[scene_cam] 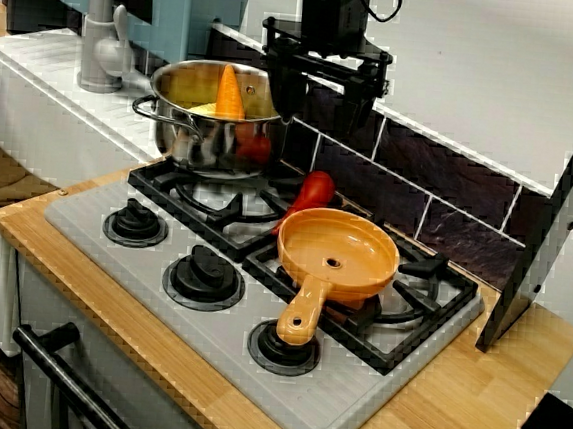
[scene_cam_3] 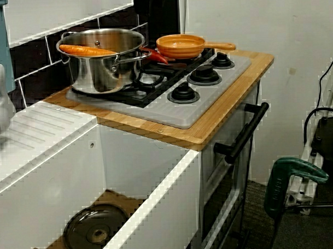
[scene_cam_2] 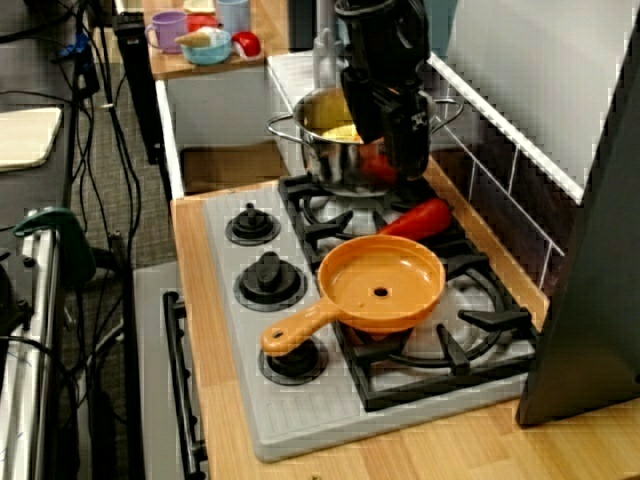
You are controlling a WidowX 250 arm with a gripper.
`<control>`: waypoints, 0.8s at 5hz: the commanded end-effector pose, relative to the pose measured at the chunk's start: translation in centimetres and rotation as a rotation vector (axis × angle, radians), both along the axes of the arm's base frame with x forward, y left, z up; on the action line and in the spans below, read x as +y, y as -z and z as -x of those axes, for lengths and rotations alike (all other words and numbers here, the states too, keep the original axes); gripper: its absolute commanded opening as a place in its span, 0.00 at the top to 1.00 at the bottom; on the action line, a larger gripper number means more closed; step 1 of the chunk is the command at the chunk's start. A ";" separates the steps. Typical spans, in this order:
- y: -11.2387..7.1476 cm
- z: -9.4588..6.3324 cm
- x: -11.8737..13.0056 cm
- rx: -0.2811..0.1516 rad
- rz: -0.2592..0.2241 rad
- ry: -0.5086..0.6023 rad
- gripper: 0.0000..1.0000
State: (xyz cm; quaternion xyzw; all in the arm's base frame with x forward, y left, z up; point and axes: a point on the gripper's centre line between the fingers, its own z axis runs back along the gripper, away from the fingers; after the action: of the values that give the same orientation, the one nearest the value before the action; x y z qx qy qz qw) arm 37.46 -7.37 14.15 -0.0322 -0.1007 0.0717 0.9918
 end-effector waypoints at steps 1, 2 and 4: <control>-0.6 -2.1 -0.1 -0.077 0.041 -0.047 0.00; 0.1 -2.0 -0.3 -0.093 0.043 -0.070 0.00; 2.6 -2.8 -0.5 -0.083 0.001 -0.084 0.00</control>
State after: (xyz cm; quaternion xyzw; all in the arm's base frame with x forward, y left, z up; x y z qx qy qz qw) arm 39.70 -7.92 10.21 -0.0273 -0.1209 0.1204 0.9850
